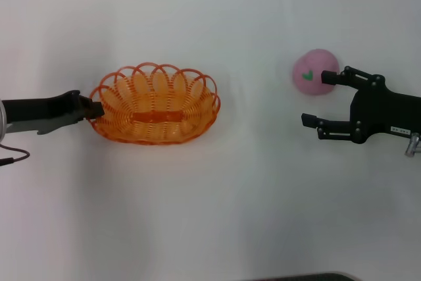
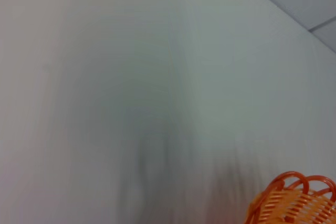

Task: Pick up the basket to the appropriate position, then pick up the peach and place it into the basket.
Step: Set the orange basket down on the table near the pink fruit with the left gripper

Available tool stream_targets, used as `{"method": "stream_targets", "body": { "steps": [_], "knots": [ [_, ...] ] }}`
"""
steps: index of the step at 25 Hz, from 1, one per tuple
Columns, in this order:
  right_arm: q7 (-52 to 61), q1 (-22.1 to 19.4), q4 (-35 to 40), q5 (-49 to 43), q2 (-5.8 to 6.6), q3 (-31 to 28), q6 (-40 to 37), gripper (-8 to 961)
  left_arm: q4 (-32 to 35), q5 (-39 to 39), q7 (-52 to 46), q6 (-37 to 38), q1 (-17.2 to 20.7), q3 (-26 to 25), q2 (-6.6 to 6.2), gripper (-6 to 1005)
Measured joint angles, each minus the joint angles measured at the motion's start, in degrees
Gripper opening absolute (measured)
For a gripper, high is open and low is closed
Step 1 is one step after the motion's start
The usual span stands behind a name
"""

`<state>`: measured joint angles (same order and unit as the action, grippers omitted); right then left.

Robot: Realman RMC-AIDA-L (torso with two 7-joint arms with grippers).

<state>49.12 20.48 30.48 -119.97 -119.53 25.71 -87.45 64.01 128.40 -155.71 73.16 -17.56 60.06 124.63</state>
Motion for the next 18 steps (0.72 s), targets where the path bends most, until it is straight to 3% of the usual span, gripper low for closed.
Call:
{"method": "stream_targets", "body": {
  "steps": [18],
  "knots": [
    [-0.10, 0.34, -0.16, -0.01, 0.00, 0.14, 0.18, 946, 0.14, -4.07, -0.14, -2.46, 2.94, 2.92, 0.00, 52]
  ]
}}
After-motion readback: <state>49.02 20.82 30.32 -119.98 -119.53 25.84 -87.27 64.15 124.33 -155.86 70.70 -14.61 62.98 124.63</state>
